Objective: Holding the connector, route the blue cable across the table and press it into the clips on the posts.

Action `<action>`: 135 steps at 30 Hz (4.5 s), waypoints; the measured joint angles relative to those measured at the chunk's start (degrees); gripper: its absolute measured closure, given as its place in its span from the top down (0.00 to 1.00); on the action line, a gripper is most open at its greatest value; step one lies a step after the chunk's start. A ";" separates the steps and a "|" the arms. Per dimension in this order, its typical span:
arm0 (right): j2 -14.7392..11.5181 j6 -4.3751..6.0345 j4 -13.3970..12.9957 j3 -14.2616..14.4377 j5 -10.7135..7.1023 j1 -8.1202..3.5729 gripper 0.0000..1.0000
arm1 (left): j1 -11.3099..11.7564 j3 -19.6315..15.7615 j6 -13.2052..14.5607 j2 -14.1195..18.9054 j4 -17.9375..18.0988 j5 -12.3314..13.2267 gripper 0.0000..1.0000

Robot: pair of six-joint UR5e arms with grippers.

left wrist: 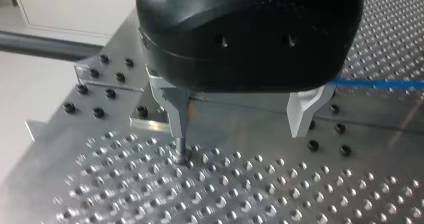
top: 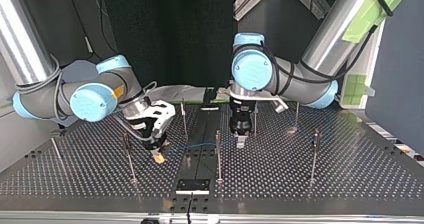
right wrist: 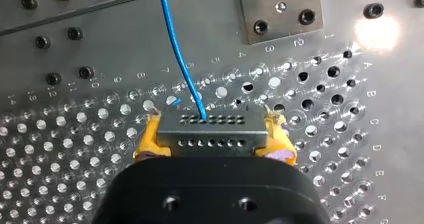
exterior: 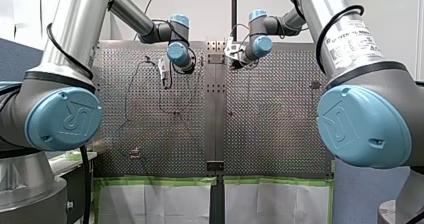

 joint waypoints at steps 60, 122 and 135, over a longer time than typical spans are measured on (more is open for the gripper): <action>-1.13 -0.44 0.82 0.00 0.11 -0.69 0.00 | -13.58 6.81 4.09 -2.69 -3.16 -8.70 1.00; -1.39 -0.29 1.27 0.00 0.04 -0.12 0.00 | -10.49 25.78 2.69 -15.89 -8.70 -6.57 1.00; -1.59 -0.42 1.86 0.01 -0.05 -0.44 0.00 | -11.02 26.70 2.51 -16.21 -8.17 -8.94 1.00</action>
